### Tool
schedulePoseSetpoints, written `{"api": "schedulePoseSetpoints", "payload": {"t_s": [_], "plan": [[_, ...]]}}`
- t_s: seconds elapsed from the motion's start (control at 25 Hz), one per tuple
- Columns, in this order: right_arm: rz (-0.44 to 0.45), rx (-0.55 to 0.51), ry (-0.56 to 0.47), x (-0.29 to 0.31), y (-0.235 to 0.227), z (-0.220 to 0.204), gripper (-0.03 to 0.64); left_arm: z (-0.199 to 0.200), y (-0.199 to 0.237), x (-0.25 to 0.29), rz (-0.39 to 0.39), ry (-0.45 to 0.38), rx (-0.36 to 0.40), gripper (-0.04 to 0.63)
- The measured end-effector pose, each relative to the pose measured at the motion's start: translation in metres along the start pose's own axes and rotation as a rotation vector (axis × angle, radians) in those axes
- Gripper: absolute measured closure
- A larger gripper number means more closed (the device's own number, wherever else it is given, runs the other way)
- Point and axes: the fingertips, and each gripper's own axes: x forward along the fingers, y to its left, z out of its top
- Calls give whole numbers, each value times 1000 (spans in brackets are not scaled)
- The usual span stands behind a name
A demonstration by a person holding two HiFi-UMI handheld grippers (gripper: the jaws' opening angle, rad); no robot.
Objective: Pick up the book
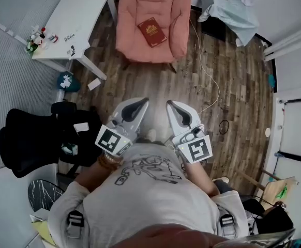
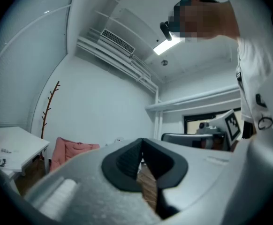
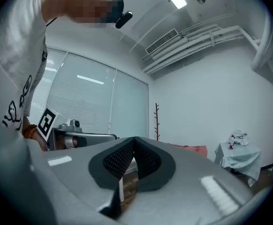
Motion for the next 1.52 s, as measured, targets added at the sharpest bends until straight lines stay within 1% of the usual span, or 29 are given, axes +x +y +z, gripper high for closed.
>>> {"api": "schedulePoseSetpoints", "payload": {"t_s": [0.16,0.4,0.56,0.68,0.8,0.88,1.0,1.16,1.32,1.44,1.52], "plan": [[24,-17,1,-7,-9,2,611,-8,-9,12,-5,9,-8,592],[1,3,4,-11,-31,-6,611,-16,-10,27,-1,17,-22,592],[19,8,24,0,-40,-11,611,-17,2,38,5,20,-27,592],[8,24,17,15,-44,-15,611,-18,19,39,12,19,-30,592],[35,12,1,39,-45,-16,611,-19,42,41,19,15,-33,592],[42,9,26,57,-49,-21,611,-21,62,46,24,11,-39,592],[28,7,72,86,-63,-31,611,-22,94,56,22,5,-47,592],[18,-8,52,138,-80,-24,611,-16,142,72,12,-7,-57,592],[11,-8,58,194,-93,-22,611,-8,194,88,-9,-5,-61,592],[21,-15,81,233,-102,-25,611,-5,232,97,-34,8,-47,592],[27,-22,92,258,-108,-27,611,-3,258,102,-43,13,-55,592]]}}
